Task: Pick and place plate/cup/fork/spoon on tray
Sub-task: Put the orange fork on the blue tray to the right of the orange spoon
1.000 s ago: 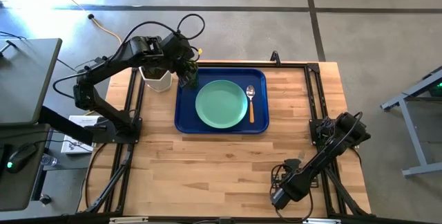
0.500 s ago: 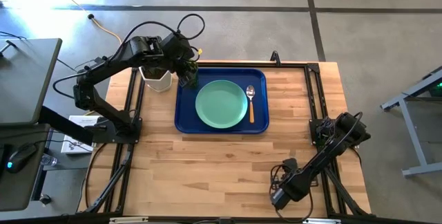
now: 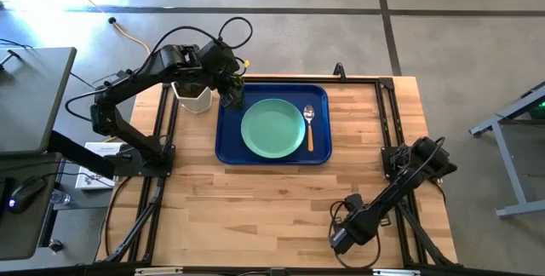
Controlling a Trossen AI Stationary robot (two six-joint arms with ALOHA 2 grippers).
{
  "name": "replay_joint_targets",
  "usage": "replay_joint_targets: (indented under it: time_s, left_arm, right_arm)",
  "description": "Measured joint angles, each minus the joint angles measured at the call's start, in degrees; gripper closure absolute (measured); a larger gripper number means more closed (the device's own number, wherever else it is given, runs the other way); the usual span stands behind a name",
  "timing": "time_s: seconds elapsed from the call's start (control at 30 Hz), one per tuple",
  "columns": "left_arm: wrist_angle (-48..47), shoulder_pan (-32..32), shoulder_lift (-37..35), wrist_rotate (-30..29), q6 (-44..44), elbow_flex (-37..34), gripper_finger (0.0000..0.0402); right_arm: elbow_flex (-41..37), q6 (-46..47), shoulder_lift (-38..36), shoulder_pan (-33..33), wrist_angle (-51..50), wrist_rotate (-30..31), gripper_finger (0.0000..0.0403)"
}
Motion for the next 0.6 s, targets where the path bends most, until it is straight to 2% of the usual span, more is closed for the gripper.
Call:
replay_joint_targets:
  time_s: [0.17, 0.6]
  left_arm:
    - [0.00, 0.02, 0.02, 0.00, 1.34, -0.02, 0.0287]
    - [3.82, 0.02, 0.01, 0.00, 3.37, -0.01, 0.0287]
  right_arm:
    - [-0.07, 1.73, -1.28, -0.21, -0.19, 2.83, 0.0373]
    - [-0.07, 1.92, -1.94, -3.15, 2.26, 3.07, 0.0375]
